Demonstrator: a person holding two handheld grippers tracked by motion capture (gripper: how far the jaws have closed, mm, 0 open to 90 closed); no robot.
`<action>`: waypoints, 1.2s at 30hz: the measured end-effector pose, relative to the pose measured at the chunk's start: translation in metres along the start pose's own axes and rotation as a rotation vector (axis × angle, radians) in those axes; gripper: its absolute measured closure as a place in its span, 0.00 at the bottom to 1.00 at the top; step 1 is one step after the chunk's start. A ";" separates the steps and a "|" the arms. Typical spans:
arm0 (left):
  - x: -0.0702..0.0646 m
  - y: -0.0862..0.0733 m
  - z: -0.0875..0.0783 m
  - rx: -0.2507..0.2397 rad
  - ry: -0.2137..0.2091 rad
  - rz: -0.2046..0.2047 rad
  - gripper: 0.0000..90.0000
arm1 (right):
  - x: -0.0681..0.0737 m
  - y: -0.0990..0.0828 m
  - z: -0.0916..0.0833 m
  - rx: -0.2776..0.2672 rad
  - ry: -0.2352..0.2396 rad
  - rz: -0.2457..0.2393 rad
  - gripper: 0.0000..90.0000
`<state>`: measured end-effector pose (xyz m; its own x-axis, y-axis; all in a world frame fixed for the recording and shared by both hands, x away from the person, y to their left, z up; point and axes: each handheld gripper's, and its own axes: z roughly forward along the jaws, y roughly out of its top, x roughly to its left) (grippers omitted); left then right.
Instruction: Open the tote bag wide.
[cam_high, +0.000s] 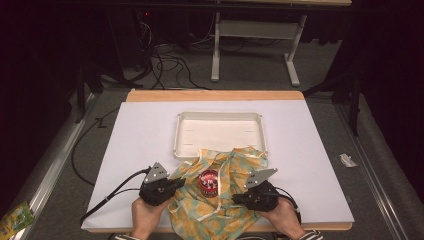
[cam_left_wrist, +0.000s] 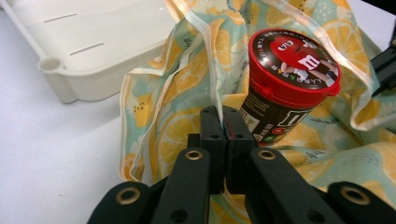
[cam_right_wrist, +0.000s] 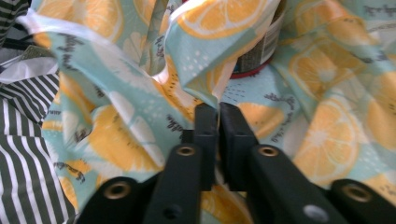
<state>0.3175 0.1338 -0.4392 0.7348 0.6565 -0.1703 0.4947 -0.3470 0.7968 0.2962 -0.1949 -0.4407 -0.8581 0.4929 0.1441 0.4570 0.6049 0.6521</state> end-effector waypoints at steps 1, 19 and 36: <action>0.000 0.000 0.000 -0.002 0.003 0.000 0.99 | 0.000 -0.001 -0.002 -0.005 -0.010 0.003 1.00; -0.003 -0.004 0.004 0.011 0.014 0.010 0.98 | -0.010 -0.050 -0.050 -0.081 -0.247 0.130 1.00; -0.008 -0.008 0.010 0.030 0.009 0.012 0.98 | -0.016 -0.041 -0.048 -0.118 -0.268 0.187 0.76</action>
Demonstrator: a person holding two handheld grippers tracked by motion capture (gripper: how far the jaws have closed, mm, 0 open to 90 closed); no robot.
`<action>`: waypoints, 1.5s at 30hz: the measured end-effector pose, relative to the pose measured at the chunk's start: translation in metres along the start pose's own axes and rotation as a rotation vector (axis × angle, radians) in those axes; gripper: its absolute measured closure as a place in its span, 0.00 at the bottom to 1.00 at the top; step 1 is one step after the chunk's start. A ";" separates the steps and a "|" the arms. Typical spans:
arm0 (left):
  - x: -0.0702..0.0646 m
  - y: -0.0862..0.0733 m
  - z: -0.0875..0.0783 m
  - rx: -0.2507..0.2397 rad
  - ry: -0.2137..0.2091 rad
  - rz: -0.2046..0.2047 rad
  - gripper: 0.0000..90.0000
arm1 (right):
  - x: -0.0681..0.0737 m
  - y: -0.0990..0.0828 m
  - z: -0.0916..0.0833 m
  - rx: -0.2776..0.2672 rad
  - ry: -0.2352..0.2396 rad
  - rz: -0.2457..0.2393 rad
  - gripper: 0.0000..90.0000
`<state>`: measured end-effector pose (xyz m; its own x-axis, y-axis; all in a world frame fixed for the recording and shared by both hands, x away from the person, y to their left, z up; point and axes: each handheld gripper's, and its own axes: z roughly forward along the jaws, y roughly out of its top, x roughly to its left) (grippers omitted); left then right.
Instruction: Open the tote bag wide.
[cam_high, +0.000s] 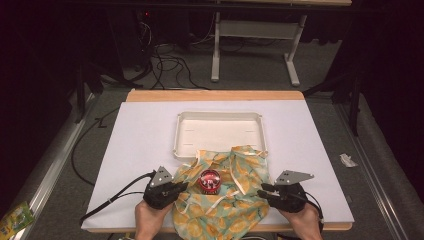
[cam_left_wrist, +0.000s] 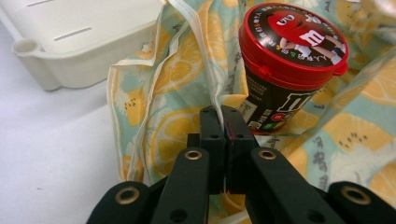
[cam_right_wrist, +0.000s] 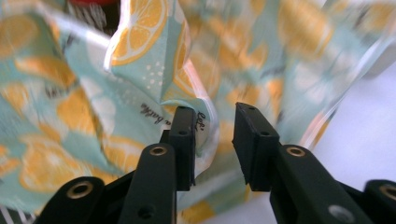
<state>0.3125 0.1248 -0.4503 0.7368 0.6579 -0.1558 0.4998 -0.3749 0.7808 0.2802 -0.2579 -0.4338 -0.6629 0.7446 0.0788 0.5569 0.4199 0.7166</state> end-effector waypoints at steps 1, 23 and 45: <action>0.000 0.000 0.000 -0.003 0.000 -0.004 0.98 | 0.000 0.003 -0.002 -0.011 0.003 0.001 0.75; -0.001 0.002 0.000 -0.007 -0.003 -0.007 0.98 | 0.035 0.068 0.001 -0.075 0.094 -0.089 0.54; -0.002 0.005 -0.004 0.000 0.081 0.013 0.96 | -0.009 -0.007 -0.006 0.037 -0.075 -0.004 1.00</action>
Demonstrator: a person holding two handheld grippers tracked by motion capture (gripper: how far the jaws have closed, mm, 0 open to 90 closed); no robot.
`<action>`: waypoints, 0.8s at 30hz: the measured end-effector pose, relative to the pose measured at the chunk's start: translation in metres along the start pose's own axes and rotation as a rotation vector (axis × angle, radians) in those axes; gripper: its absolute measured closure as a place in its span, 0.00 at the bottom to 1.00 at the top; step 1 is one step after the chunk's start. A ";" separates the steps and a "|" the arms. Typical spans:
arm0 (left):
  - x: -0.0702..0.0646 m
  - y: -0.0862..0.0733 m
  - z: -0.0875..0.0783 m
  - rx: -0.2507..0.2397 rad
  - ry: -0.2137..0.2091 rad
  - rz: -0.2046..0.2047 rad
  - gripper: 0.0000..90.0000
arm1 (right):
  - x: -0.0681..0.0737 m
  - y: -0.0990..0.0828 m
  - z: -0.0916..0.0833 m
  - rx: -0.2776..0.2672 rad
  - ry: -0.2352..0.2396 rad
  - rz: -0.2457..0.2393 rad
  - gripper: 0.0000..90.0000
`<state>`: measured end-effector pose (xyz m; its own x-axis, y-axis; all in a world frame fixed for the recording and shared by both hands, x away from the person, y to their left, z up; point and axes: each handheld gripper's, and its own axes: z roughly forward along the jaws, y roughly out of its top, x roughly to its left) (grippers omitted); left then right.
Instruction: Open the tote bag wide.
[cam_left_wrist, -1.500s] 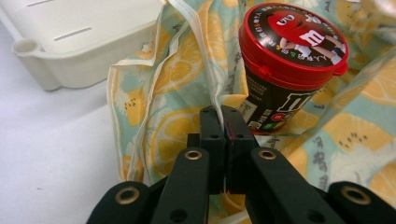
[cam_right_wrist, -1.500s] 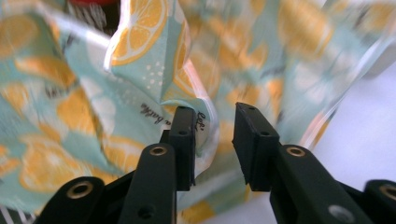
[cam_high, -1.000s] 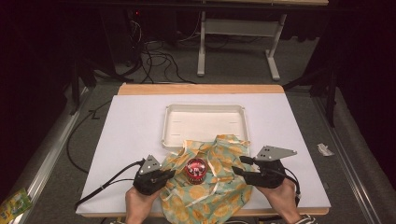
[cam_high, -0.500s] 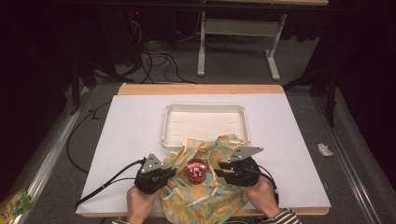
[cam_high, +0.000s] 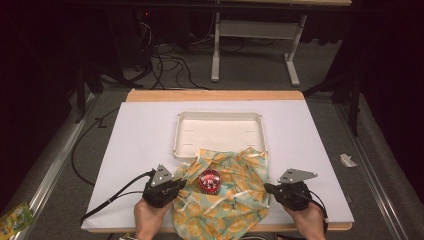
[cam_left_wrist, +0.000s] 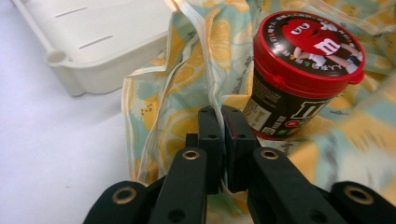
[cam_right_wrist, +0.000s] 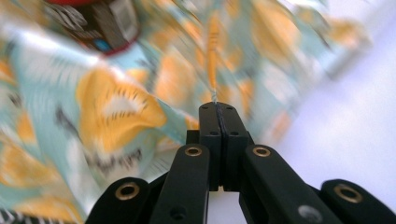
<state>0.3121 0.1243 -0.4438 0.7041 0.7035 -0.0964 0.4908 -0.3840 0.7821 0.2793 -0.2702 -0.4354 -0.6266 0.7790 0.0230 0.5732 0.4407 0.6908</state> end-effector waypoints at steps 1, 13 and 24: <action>0.000 0.000 0.000 0.002 -0.001 -0.001 0.96 | -0.003 -0.005 -0.001 0.009 -0.011 0.013 1.00; -0.002 -0.001 0.004 0.016 -0.008 -0.012 0.95 | 0.003 -0.019 -0.005 0.012 -0.054 0.016 0.77; -0.003 0.001 0.002 0.018 0.002 0.005 0.94 | 0.019 0.036 -0.026 -0.169 -0.027 -0.080 0.64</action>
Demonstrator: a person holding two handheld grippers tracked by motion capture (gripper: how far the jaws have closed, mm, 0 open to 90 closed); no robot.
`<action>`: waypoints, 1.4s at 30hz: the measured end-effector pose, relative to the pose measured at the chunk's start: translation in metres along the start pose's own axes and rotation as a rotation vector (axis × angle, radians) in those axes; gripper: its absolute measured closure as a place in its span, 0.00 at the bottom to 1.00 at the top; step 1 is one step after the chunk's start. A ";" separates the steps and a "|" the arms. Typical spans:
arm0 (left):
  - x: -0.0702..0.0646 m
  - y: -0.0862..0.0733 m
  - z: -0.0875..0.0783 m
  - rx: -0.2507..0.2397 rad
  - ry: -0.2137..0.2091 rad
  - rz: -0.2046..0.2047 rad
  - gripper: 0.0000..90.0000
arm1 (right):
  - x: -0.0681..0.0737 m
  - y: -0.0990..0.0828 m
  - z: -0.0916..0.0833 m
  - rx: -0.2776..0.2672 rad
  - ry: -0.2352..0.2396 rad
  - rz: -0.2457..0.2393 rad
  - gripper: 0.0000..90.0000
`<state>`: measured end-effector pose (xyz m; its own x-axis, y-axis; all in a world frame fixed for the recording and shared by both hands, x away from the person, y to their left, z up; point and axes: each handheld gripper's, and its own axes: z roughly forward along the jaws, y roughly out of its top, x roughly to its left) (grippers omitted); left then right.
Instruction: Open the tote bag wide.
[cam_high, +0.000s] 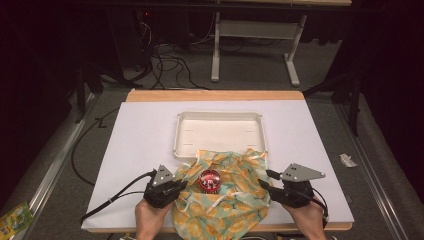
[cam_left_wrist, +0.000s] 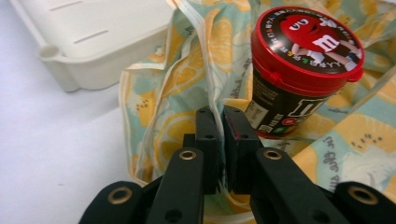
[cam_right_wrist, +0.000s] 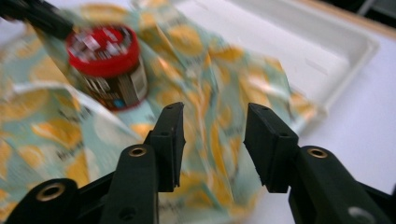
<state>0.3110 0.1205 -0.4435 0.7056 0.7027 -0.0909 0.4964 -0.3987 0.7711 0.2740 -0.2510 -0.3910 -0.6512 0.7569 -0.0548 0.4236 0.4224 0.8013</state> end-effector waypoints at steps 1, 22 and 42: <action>0.000 0.000 0.000 0.003 0.004 0.003 0.94 | 0.002 0.005 0.002 -0.004 0.020 -0.008 0.64; 0.003 0.002 -0.012 0.069 0.108 0.091 0.96 | 0.003 -0.006 0.093 0.312 -0.004 -0.034 1.00; 0.035 -0.008 -0.005 0.119 0.178 -0.018 0.78 | -0.029 -0.050 0.057 0.293 -0.066 0.115 1.00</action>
<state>0.3290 0.1512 -0.4494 0.6004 0.7995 0.0168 0.5722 -0.4443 0.6894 0.3079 -0.2654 -0.4631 -0.5503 0.8347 -0.0204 0.6613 0.4506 0.5997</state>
